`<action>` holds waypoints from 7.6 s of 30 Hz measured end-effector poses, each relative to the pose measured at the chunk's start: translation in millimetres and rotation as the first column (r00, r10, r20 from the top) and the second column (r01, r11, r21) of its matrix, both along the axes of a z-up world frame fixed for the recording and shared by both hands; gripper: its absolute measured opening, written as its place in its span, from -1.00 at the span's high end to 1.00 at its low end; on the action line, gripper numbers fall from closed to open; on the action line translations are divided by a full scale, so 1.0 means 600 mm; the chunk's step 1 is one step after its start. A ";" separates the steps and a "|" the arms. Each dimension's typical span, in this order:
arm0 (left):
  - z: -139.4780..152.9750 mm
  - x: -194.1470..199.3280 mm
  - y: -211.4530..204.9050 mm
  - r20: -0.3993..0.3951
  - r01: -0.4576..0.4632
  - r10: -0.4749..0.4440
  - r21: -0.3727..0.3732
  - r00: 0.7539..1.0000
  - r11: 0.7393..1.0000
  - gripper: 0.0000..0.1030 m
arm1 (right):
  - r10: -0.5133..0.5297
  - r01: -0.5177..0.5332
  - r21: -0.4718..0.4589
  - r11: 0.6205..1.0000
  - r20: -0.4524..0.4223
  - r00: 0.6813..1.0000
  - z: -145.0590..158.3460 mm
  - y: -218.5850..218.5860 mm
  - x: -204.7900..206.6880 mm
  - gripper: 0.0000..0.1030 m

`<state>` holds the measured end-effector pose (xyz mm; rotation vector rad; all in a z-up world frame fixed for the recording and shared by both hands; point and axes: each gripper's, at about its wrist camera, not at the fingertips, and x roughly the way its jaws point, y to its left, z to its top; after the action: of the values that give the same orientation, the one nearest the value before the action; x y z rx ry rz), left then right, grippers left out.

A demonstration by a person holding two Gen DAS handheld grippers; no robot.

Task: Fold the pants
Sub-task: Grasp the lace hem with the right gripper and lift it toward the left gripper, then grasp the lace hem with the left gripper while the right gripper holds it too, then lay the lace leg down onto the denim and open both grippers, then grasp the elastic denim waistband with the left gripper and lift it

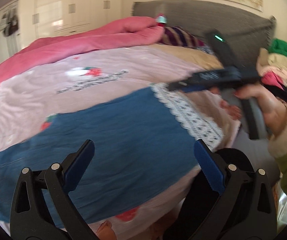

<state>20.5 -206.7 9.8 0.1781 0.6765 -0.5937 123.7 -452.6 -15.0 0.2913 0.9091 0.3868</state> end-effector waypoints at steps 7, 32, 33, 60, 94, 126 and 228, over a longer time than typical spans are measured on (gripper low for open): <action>-0.042 -0.003 -0.086 -0.015 0.121 -0.120 0.041 0.993 0.992 -0.81 | 0.029 -0.028 0.023 0.999 -0.060 0.998 -0.024 -0.003 0.055 -0.68; -0.103 -0.008 -0.189 -0.038 0.290 -0.288 0.143 0.957 0.946 -0.21 | 0.156 -0.129 0.216 0.968 -0.111 0.982 -0.053 0.012 0.070 0.44; -0.106 -0.013 -0.198 -0.025 0.305 -0.305 0.172 0.952 0.937 -0.15 | 0.159 -0.132 0.215 0.968 -0.114 0.981 -0.056 0.016 0.070 0.47; -0.085 -0.022 -0.078 0.029 0.243 -0.242 -0.001 0.970 0.970 0.86 | 0.070 -0.057 0.070 0.996 -0.188 0.980 0.016 0.095 0.074 0.62; -0.140 -0.007 0.230 -0.404 -0.250 0.071 -0.410 0.912 0.877 0.86 | 0.171 -0.228 -0.237 0.944 -0.238 0.956 0.071 0.482 0.124 -0.02; -0.123 0.014 0.247 -0.376 -0.292 0.156 -0.338 0.913 0.895 0.23 | 0.327 -0.351 -0.370 0.860 -0.127 0.936 0.023 0.496 0.127 0.80; 0.047 0.130 0.383 -0.198 -0.431 0.386 -0.303 0.901 0.850 -0.81 | 0.342 -0.333 -0.184 0.925 0.018 0.939 -0.024 0.365 -0.170 -0.35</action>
<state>98.3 23.3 38.0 -0.3296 0.7013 -0.3008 21.9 -233.5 -29.6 -0.0440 0.9392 0.6241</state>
